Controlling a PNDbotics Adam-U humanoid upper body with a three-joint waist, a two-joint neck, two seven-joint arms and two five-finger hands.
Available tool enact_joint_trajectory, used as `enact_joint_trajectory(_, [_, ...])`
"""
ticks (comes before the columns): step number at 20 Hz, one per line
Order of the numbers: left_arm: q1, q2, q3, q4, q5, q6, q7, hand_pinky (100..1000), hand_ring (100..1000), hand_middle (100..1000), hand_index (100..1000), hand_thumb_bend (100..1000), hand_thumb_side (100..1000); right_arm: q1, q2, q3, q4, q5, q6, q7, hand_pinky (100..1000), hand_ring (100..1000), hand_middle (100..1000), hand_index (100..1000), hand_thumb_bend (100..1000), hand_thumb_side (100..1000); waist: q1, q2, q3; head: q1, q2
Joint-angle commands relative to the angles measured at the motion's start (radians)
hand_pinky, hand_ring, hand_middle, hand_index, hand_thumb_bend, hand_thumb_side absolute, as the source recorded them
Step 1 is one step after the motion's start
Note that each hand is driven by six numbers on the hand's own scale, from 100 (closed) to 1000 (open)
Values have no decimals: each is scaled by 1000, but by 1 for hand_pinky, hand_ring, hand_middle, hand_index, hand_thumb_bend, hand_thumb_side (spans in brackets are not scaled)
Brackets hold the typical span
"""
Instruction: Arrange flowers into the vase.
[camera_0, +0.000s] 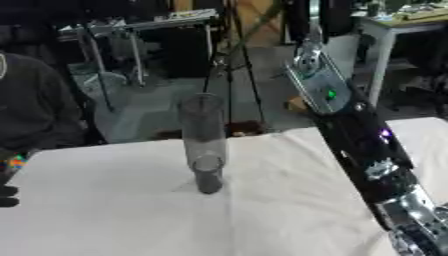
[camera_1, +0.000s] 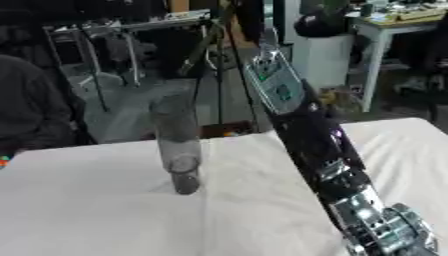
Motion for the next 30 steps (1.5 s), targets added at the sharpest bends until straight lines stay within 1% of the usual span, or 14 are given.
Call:
enact_joint_trajectory(1, [-13, 10, 2, -12, 5, -2, 1, 612, 609, 614, 721, 427, 955, -16, -29, 3, 10, 61, -18, 27, 100, 100, 100, 231, 100, 954, 10, -11, -5, -8, -9])
enact_joint_trajectory(4, [-13, 10, 2, -12, 5, -3, 1, 611, 609, 614, 721, 427, 956, -13, -19, 12, 42, 111, -17, 44, 100, 106, 100, 231, 100, 954, 5, -9, -12, -7, -7])
enact_joint_trajectory(5, [-13, 10, 2, -11, 4, -3, 1, 611, 609, 614, 721, 428, 956, -13, -14, 15, 59, 127, -14, 52, 100, 102, 100, 231, 100, 840, 4, -9, -13, -7, -6])
enact_joint_trajectory(6, [-13, 10, 1, -11, 4, -2, 1, 611, 609, 614, 721, 428, 956, -13, -7, 19, 75, 138, -10, 62, 100, 100, 100, 231, 100, 956, 3, -8, -14, -7, -5])
enact_joint_trajectory(8, [-13, 10, 1, -10, 4, -2, 1, 611, 608, 614, 721, 427, 957, -15, 5, 27, 103, 142, -5, 85, 100, 107, 100, 231, 100, 960, 2, -8, -16, -7, -5])
enact_joint_trajectory(12, [-13, 9, -2, -7, 3, -2, -1, 610, 609, 614, 721, 427, 958, -23, 27, 38, 129, 96, -1, 135, 100, 110, 100, 231, 100, 963, 1, -9, -17, -8, -3])
enact_joint_trajectory(17, [-11, 9, -2, -5, 3, -2, -1, 610, 609, 614, 721, 427, 957, -34, 37, 35, 106, 29, 4, 156, 100, 107, 100, 230, 100, 964, 3, -11, -16, -10, -3])
enact_joint_trajectory(18, [-11, 9, -2, -5, 3, -2, 0, 610, 609, 614, 721, 428, 957, -36, 37, 36, 97, 19, 5, 157, 100, 105, 100, 230, 100, 978, 3, -11, -17, -10, -2])
enact_joint_trajectory(20, [-11, 9, -2, -4, 3, -2, 0, 610, 609, 615, 721, 427, 958, -38, 37, 36, 78, 3, 5, 159, 100, 104, 100, 230, 100, 965, 2, -12, -18, -8, -2])
enact_joint_trajectory(25, [-9, 10, -2, -2, 2, -2, 0, 609, 609, 615, 721, 426, 959, -42, 38, 40, 47, -11, 7, 162, 100, 102, 100, 230, 100, 965, 1, -12, -21, -10, 1])
enact_joint_trajectory(30, [-9, 7, -3, -2, 3, -2, -1, 609, 609, 615, 721, 426, 959, -40, 54, 52, 56, -17, 11, 180, 100, 106, 100, 230, 100, 966, 5, -12, -13, -16, 5])
